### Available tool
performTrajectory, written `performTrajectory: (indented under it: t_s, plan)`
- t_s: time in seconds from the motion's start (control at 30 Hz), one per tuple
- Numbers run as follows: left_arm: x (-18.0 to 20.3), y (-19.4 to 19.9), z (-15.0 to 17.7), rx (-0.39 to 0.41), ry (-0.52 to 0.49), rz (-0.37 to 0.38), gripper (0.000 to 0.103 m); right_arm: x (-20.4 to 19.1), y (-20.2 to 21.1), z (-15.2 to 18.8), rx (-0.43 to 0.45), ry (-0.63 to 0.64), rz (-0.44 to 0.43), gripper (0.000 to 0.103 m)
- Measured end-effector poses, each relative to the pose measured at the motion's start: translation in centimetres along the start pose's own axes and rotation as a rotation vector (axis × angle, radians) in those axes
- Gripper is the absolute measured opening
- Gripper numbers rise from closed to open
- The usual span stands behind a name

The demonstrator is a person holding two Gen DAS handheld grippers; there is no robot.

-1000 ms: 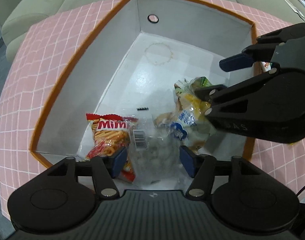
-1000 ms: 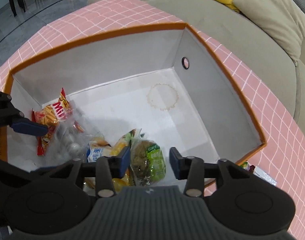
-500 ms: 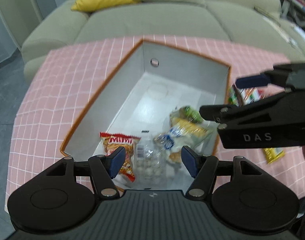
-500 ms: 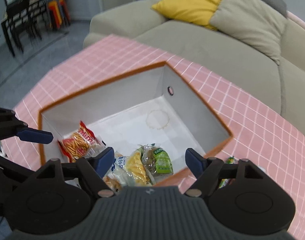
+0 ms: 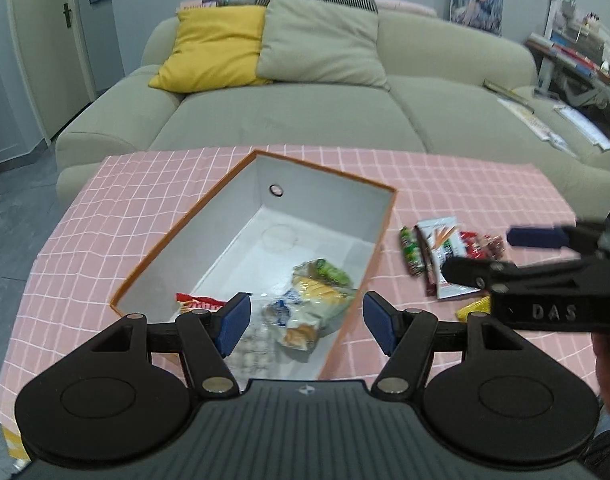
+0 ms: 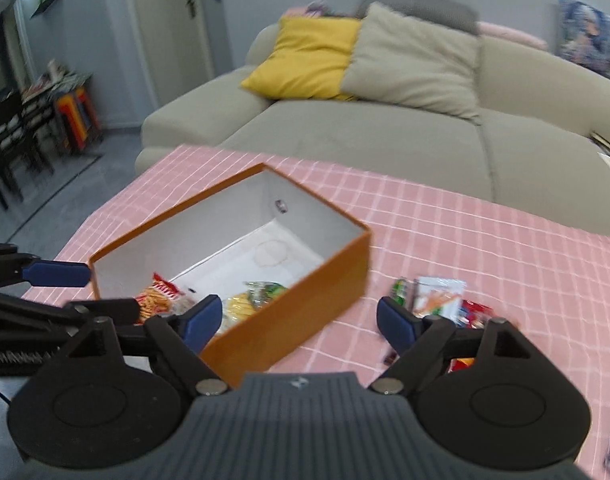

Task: Organize snacks
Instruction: 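Withdraw both tools from the box toward the yellow packet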

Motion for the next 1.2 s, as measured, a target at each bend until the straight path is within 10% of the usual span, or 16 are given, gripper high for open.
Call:
performTrajectory:
  t_s: [0.57, 1.2]
  plan:
    - [6.8, -5.3, 6.4, -0.090, 0.003, 0.172, 0.075, 8.5, -0.5, 12.6, -0.084, -0.145, 0.218, 0.082]
    - [9.7, -11.5, 6.3, -0.165, -0.027, 0.201, 0.074, 11.7, -9.0, 12.7, -0.186, 0.013, 0.225, 0.077]
Point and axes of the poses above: each gripper's, at about its wrist camera, not at the fingertips, and y roughly against the way its jaws point, x to its right, z to its underside, the point moved 3 cm from there along -y, roughly the way its jaws point, and after that the axes turned 4 degrees about x, right-handed, at the moved point
